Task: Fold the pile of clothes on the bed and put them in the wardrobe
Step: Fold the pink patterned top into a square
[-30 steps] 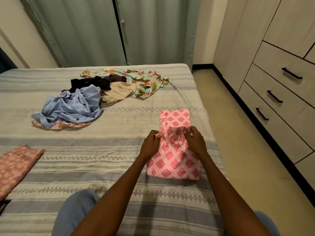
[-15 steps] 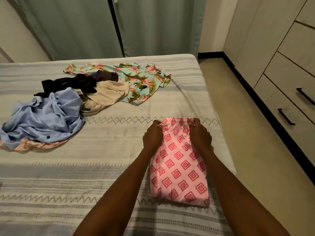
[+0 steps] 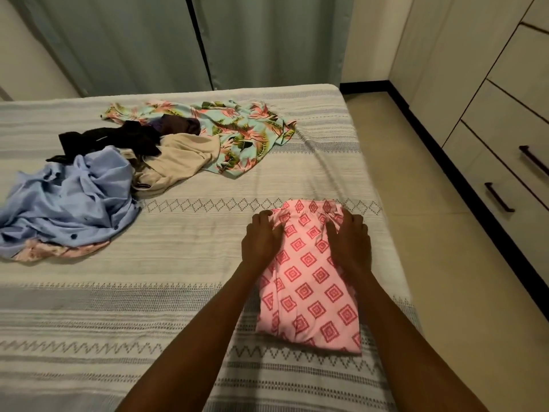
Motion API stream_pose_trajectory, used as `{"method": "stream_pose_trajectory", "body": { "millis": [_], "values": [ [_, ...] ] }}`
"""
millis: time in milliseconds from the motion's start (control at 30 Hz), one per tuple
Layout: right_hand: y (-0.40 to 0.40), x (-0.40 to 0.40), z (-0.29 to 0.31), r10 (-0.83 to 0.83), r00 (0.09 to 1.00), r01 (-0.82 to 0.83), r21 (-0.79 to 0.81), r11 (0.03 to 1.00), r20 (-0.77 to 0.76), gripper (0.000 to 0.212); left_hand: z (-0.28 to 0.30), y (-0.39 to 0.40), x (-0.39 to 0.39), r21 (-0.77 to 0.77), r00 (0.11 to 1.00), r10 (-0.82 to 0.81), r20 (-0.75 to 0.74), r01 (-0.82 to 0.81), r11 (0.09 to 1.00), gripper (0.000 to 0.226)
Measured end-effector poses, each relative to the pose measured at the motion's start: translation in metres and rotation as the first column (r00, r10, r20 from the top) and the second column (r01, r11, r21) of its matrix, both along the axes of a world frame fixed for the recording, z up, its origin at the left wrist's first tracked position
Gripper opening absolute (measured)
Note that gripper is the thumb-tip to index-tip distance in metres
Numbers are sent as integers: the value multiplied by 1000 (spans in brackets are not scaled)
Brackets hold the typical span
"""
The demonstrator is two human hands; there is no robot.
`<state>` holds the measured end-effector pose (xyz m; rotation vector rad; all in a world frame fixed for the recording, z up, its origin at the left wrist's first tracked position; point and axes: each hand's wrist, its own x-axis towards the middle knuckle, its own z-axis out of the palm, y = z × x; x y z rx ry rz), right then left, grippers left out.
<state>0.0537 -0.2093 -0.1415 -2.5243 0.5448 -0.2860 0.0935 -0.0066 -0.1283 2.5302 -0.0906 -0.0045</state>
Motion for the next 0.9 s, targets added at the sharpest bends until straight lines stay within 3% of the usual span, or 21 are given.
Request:
{"method": "stream_pose_trajectory", "body": {
  "millis": [167,267,367,533,667,800,900],
  "values": [
    [10,-71,-6,-5,999,-4,242,970,38,60,10,27,-70,-201,1000,9,-24,-13,979,43],
    [15,-125,-9,15,997,-36,298,954,72,54,14,46,-120,-289,999,34,-7,-35,957,30],
    [26,-178,-11,55,987,-103,339,935,149,51,13,63,-171,-362,999,44,-31,-52,931,37],
    [49,-241,-12,102,985,-134,245,960,142,52,-5,77,-215,-359,993,16,-114,-56,932,37],
    [50,-251,-19,174,983,-173,-23,985,54,47,-6,76,-223,-398,991,26,-132,-77,914,27],
    [58,-249,-7,180,983,-168,-204,964,38,34,8,67,-221,-585,977,-30,-212,-102,805,19],
    [55,-246,-9,168,985,-156,-259,953,27,37,16,66,-216,-695,936,-79,-342,-195,692,18]
  ]
}}
